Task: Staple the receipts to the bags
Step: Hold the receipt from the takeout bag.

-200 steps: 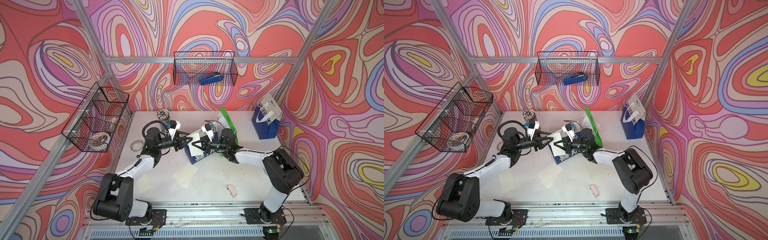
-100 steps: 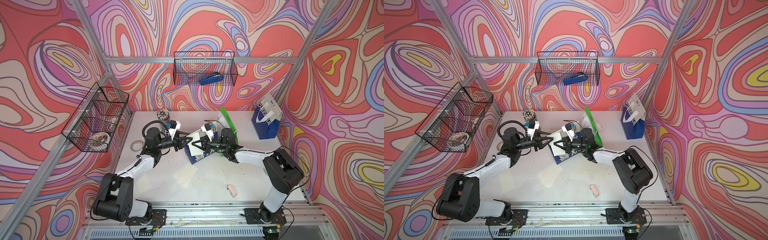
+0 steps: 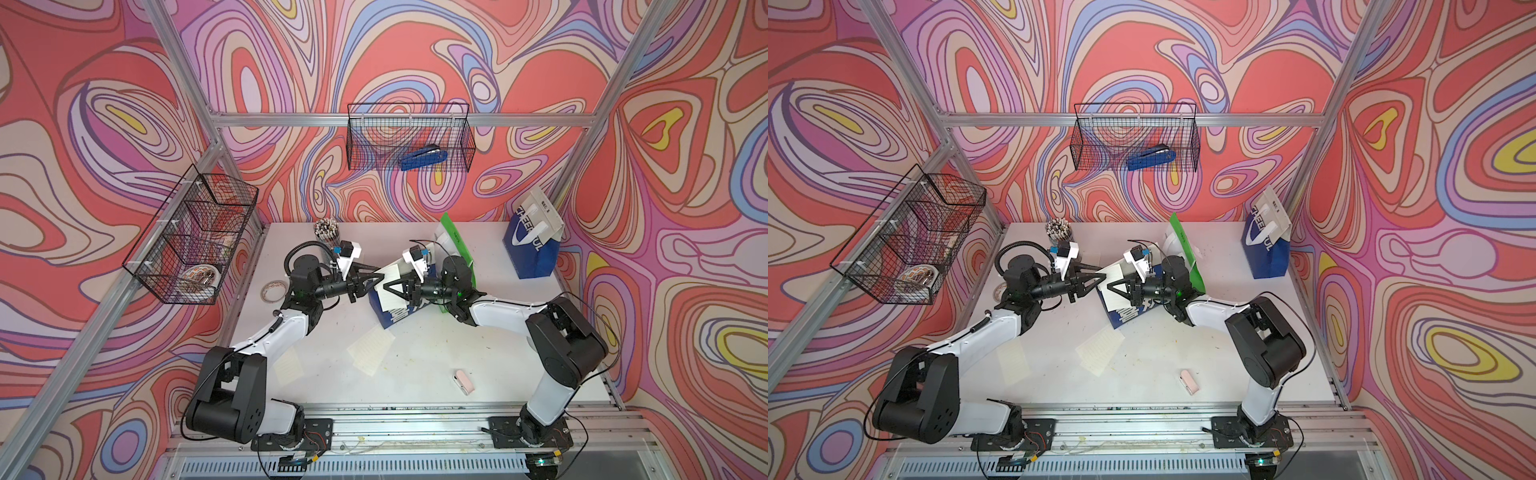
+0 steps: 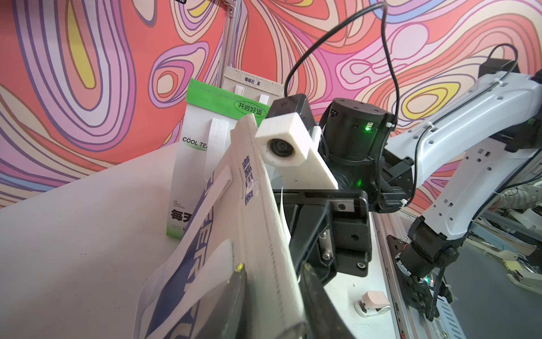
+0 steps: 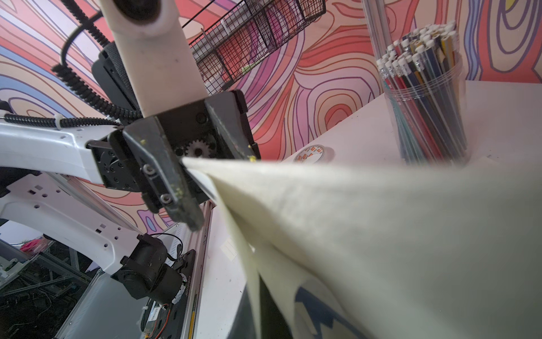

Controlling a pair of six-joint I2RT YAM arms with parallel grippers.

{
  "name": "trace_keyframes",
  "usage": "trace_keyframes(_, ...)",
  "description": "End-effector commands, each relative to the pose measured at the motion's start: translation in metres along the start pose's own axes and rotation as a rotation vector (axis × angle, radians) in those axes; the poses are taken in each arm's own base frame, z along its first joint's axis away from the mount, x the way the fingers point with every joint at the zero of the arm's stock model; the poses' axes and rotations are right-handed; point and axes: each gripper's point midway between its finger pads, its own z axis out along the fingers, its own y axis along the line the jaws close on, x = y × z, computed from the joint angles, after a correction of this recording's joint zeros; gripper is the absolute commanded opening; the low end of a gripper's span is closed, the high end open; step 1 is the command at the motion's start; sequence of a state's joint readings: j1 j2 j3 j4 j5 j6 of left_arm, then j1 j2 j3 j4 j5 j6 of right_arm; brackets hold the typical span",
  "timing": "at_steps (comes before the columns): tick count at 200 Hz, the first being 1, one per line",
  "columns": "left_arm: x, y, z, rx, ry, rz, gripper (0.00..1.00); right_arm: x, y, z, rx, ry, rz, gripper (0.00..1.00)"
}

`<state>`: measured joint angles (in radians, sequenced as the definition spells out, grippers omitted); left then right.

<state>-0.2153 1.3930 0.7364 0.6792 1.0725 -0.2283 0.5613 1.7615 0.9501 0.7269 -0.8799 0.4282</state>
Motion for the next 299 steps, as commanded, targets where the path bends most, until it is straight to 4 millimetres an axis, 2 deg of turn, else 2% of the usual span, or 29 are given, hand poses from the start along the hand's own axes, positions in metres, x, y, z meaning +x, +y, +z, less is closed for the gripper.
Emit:
trace_keyframes(1, -0.003, -0.001, -0.001, 0.010, -0.002, 0.025, 0.30, -0.013, 0.005, -0.003, -0.006, -0.022, -0.028, 0.00)
trace_keyframes(11, -0.003, -0.002, -0.001, 0.012, -0.002, 0.025, 0.27, -0.014, 0.005, -0.003, -0.005, -0.024, -0.029, 0.00)
trace_keyframes(38, -0.003, -0.002, -0.001, 0.012, 0.001, 0.031, 0.07, -0.012, 0.004, -0.003, -0.003, -0.022, -0.027, 0.00)
trace_keyframes(54, -0.003, -0.002, -0.001, 0.008, 0.002, 0.038, 0.00, -0.013, 0.004, -0.004, 0.006, -0.025, -0.027, 0.00)
trace_keyframes(60, -0.004, -0.002, -0.001, 0.004, 0.002, 0.043, 0.00, -0.012, 0.003, -0.004, 0.015, -0.026, -0.025, 0.00)
trace_keyframes(67, -0.003, -0.001, -0.001, -0.005, 0.005, 0.047, 0.00, -0.012, 0.001, -0.005, 0.031, -0.026, -0.027, 0.06)
trace_keyframes(94, 0.000, 0.000, -0.003, -0.027, 0.029, 0.067, 0.00, -0.015, -0.001, -0.012, 0.098, -0.027, -0.065, 0.15)
trace_keyframes(116, 0.000, 0.000, -0.004, -0.032, 0.040, 0.077, 0.00, -0.017, 0.000, -0.019, 0.150, -0.018, -0.099, 0.28)
trace_keyframes(139, -0.004, 0.003, -0.006, -0.068, 0.039, 0.098, 0.00, -0.014, 0.003, -0.034, 0.230, 0.026, -0.141, 0.35)
trace_keyframes(150, -0.003, 0.005, -0.007, -0.094, 0.056, 0.107, 0.00, -0.011, -0.002, -0.046, 0.326, 0.058, -0.129, 0.42)
trace_keyframes(162, -0.001, 0.007, -0.009, -0.116, 0.080, 0.105, 0.00, 0.001, -0.015, -0.063, 0.466, 0.135, -0.082, 0.45)
trace_keyframes(173, 0.000, 0.009, -0.010, -0.134, 0.096, 0.097, 0.00, 0.014, -0.017, -0.078, 0.540, 0.217, -0.068, 0.45)
trace_keyframes(198, 0.000, 0.009, -0.013, -0.154, 0.108, 0.116, 0.00, 0.041, -0.005, -0.108, 0.612, 0.350, -0.041, 0.45)
trace_keyframes(217, 0.002, 0.011, -0.014, -0.165, 0.106, 0.118, 0.00, 0.058, 0.009, -0.126, 0.590, 0.503, -0.153, 0.45)
trace_keyframes(238, 0.002, 0.014, -0.013, -0.168, 0.104, 0.111, 0.00, 0.074, 0.016, -0.148, 0.575, 0.722, -0.277, 0.45)
trace_keyframes(253, 0.001, 0.013, -0.013, -0.168, 0.102, 0.108, 0.00, 0.108, 0.029, -0.160, 0.470, 0.944, -0.342, 0.46)
trace_keyframes(258, 0.001, 0.013, -0.014, -0.170, 0.102, 0.109, 0.00, 0.125, 0.036, -0.165, 0.414, 1.039, -0.369, 0.47)
trace_keyframes(267, 0.000, 0.013, -0.015, -0.176, 0.102, 0.115, 0.00, 0.146, 0.038, -0.174, 0.393, 1.153, -0.412, 0.50)
trace_keyframes(284, 0.001, 0.013, -0.018, -0.185, 0.105, 0.121, 0.00, 0.165, 0.039, -0.184, 0.371, 1.241, -0.480, 0.52)
trace_keyframes(299, 0.000, 0.015, -0.020, -0.197, 0.104, 0.119, 0.00, 0.166, 0.037, -0.184, 0.399, 1.222, -0.471, 0.58)
